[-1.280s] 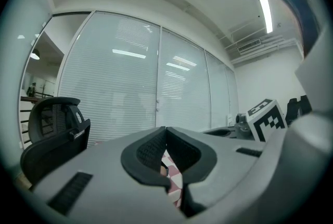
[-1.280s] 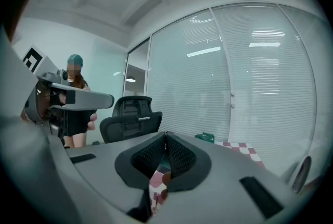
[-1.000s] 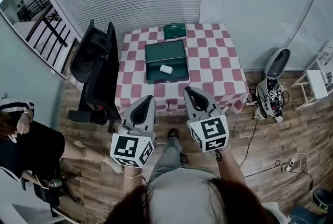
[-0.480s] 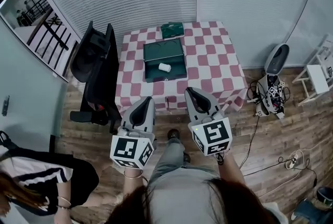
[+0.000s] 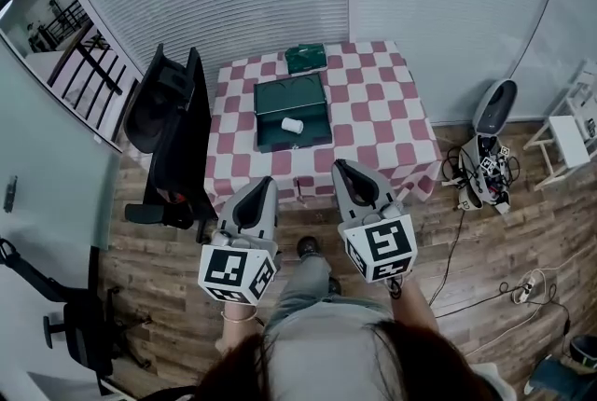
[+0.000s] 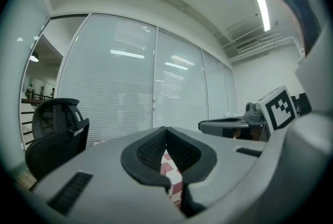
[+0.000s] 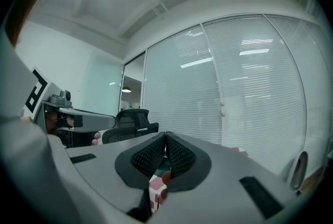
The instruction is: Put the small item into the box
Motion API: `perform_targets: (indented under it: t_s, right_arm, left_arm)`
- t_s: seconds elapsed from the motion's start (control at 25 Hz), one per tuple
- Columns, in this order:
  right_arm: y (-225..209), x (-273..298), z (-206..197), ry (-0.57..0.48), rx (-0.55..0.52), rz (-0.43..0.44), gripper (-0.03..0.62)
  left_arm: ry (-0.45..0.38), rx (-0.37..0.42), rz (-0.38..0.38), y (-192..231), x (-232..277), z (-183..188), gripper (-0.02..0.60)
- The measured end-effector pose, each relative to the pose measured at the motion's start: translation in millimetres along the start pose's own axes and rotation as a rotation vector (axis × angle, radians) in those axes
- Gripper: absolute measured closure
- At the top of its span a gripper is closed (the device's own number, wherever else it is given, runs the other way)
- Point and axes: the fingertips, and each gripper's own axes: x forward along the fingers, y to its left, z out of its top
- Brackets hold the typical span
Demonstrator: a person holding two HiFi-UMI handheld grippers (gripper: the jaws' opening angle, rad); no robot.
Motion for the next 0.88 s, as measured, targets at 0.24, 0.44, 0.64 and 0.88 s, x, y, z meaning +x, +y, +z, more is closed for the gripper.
perform_targets:
  t_s: [0.24, 0.44, 0.64, 0.88]
  right_arm:
    - [-1.9, 3.5, -0.3, -0.003, 0.004, 0.005, 0.568]
    - [-3.9, 3.4, -0.4, -0.006, 0.010, 0.007, 0.568]
    - [-6.0, 3.4, -2.3, 0.000, 0.013, 0.007, 0.568]
    - [-8.2, 3.8, -2.4, 0.004, 0.010, 0.008, 0.568]
  left_arm:
    - [0.003, 0.004, 0.003, 1.8, 3.9, -0.8, 0.572]
    - [0.009, 0.008, 0.000, -0.3, 6.8, -0.8, 0.572]
    - [0.013, 0.014, -0.009, -3.2, 11.1, 0.6, 0.574]
    - [0.019, 0.014, -0.015, -6.0, 14.8, 0.1, 0.573]
